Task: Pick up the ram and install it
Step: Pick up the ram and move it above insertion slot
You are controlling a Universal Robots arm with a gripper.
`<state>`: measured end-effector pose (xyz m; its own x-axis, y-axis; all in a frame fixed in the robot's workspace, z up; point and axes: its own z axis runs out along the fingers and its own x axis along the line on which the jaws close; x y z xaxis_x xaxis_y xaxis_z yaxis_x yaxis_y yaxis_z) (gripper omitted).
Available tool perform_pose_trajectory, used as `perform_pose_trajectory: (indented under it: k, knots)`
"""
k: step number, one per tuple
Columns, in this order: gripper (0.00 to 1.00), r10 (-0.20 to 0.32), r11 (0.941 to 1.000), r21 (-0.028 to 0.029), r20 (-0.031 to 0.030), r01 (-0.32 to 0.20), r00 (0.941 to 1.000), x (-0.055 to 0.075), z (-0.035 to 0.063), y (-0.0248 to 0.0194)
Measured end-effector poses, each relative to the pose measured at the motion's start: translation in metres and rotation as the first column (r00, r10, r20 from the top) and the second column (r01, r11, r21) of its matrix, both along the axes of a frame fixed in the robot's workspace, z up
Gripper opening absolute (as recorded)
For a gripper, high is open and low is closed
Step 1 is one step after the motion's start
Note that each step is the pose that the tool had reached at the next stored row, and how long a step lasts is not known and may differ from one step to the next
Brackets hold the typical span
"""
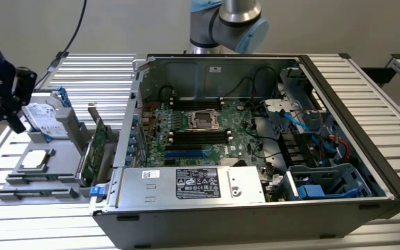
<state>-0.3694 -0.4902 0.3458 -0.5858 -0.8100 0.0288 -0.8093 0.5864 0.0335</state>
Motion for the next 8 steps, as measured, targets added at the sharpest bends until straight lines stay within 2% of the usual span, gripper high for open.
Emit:
perform_pose_trajectory:
  k: [4, 8]
  knots:
    - [0.11, 0.073, 0.9973, -0.0001, -0.0001, -0.073, 0.9973, 0.0, -0.002, 0.0]
    - [0.11, 0.146, 0.9893, 0.0, 0.0, -0.146, 0.9893, 0.0, -0.0041, 0.0]
